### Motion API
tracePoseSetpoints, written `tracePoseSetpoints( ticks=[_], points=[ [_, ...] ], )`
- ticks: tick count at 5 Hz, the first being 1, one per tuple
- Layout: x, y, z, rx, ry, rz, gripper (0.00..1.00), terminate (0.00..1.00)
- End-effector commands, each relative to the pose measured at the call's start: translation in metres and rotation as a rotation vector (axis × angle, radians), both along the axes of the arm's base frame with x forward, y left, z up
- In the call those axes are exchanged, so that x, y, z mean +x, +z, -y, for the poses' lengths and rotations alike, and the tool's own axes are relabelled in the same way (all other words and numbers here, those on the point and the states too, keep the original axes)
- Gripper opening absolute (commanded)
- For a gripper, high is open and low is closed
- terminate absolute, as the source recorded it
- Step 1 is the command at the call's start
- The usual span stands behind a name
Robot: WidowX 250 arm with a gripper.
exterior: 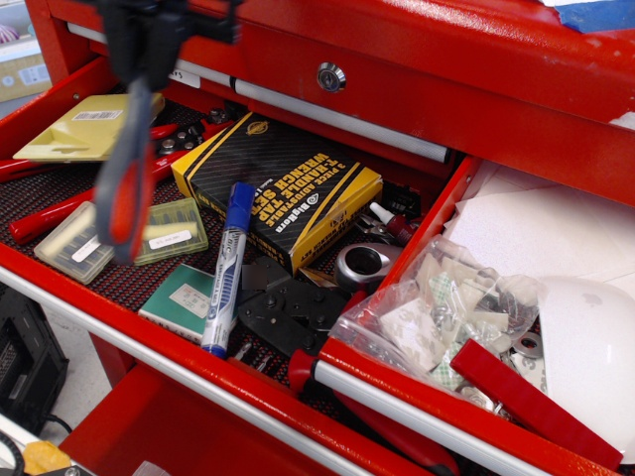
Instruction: Pick up scissors and put into drawer
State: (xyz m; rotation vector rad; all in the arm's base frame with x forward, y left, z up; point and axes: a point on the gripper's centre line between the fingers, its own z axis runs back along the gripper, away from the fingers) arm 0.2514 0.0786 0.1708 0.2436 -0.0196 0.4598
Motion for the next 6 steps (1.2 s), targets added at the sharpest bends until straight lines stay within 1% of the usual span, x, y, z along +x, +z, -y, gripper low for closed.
tracePoseSetpoints(
  ticks=[1,2,3,4,5,6],
  points=[
    [0.022,0.041,0.048,-0.184,0.251,0.079,0.0,0.0],
    [0.022,0.046,0.07,-0.268,0.355,0.097,0.0,0.0],
    [0.024,0.048,0.11,-0.252,0.412,0.15,0.0,0.0],
    [0.021,0.052,0.143,-0.222,0.442,0.18,0.0,0.0],
    [0.022,0.054,0.161,-0.222,0.425,0.17,0.0,0.0],
    [0.019,0.043,0.172,-0.3,0.456,0.189,0.0,1.0]
  ],
)
